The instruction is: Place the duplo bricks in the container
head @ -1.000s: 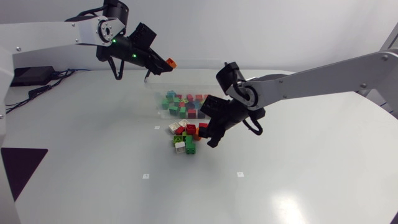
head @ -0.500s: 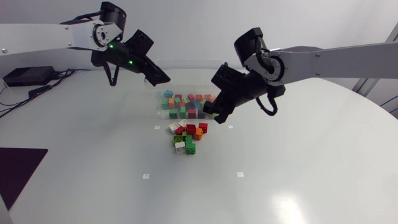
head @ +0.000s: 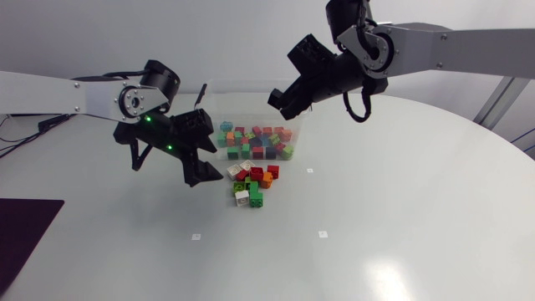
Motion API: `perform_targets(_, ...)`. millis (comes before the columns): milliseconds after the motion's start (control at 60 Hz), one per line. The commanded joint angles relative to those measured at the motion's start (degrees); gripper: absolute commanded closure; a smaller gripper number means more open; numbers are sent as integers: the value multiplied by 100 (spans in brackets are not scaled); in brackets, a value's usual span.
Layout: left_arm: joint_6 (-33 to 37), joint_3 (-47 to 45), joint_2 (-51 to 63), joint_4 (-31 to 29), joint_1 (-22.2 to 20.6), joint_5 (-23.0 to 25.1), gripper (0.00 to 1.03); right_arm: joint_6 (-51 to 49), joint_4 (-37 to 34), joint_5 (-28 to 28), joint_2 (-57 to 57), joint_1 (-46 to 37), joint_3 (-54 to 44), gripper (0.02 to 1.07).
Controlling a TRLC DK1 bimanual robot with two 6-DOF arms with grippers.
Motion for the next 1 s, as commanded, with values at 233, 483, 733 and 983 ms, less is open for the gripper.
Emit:
perform_targets(233,318,-377,281,78,-473,-295,6,625,446,12,646,-147,557,84)
perform_targets(483,46,-588,474,587,-772,-479,6,959,507,64,1235,-235,1163,83)
perform_targets(733,-34,-887,659,1299,-992,-664,6,1011,454,161,1358,-270,1242,22)
perform_targets(983,-95,-922,984,1686,-1167,-822,6,923,604,143,594,-270,284,21)
